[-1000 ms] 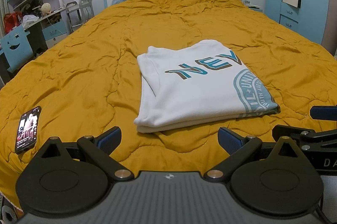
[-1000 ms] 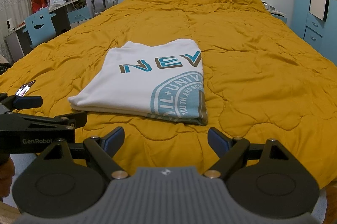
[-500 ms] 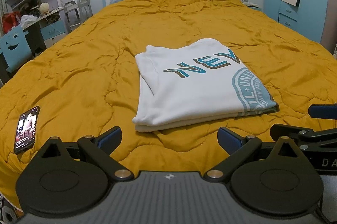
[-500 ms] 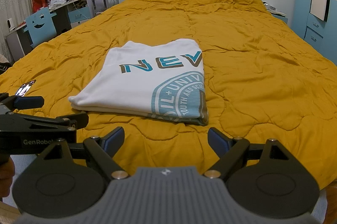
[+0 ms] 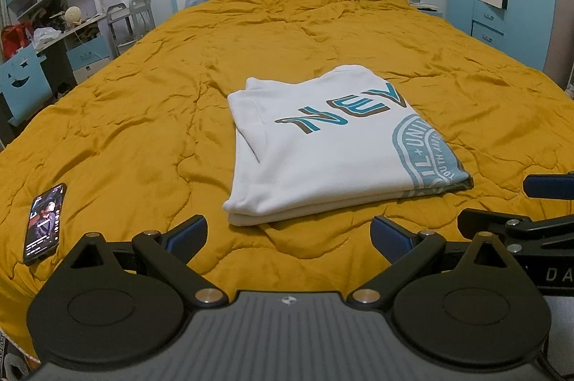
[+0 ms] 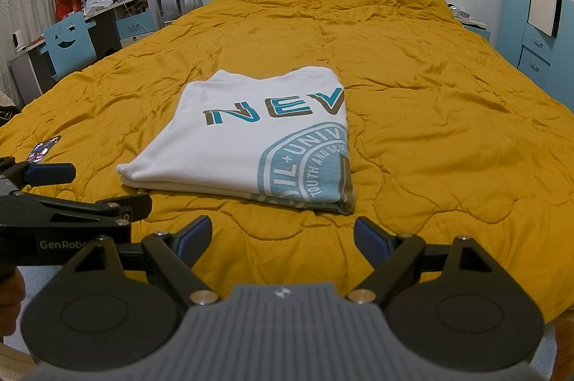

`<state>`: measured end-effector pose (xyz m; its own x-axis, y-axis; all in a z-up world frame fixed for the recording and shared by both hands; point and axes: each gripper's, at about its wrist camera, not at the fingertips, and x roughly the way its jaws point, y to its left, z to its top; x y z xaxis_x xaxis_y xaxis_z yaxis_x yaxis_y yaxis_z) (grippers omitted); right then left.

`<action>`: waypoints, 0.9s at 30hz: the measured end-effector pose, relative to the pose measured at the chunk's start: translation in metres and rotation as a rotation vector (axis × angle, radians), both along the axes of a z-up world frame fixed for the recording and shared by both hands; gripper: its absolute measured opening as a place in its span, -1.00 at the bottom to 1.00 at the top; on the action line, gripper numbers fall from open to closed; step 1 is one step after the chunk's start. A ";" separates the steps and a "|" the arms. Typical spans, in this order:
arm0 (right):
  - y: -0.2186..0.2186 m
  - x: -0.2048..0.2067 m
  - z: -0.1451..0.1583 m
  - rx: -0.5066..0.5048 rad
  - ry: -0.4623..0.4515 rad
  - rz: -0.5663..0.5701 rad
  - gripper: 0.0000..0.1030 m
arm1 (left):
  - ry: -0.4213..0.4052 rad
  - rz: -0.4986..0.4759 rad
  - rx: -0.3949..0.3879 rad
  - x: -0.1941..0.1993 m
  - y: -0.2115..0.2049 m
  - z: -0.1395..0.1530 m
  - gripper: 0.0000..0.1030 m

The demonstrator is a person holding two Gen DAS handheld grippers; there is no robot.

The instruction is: Fold small clothes

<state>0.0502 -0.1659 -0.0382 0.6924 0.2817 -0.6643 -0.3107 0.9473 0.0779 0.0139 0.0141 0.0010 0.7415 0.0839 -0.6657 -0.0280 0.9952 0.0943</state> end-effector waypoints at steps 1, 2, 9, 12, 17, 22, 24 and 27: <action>0.000 0.000 0.000 0.000 0.000 0.000 0.59 | 0.000 0.000 0.000 0.000 0.000 0.000 1.00; 0.000 0.000 0.000 0.000 0.000 0.000 0.59 | 0.000 0.000 0.000 0.000 0.000 0.000 1.00; 0.000 0.000 0.000 0.000 0.000 0.000 0.59 | 0.001 0.000 0.000 0.000 0.000 0.000 1.00; 0.000 0.000 0.000 0.001 0.001 0.000 0.59 | 0.002 0.001 -0.001 0.000 0.000 0.000 1.00; -0.002 0.002 -0.001 0.000 0.003 0.003 0.59 | 0.002 -0.001 -0.001 0.000 0.000 0.000 1.00; -0.003 0.003 -0.002 0.000 0.004 0.005 0.59 | 0.002 0.000 0.000 0.000 -0.001 0.000 1.00; -0.003 0.002 -0.001 -0.001 0.004 0.004 0.59 | 0.002 0.001 -0.001 0.000 -0.001 0.000 1.00; -0.004 0.004 -0.003 0.000 0.007 0.007 0.59 | 0.002 0.000 -0.001 0.000 -0.001 0.000 1.00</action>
<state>0.0543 -0.1701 -0.0411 0.6856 0.2862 -0.6694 -0.3164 0.9452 0.0802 0.0140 0.0136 0.0008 0.7400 0.0836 -0.6674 -0.0281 0.9952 0.0935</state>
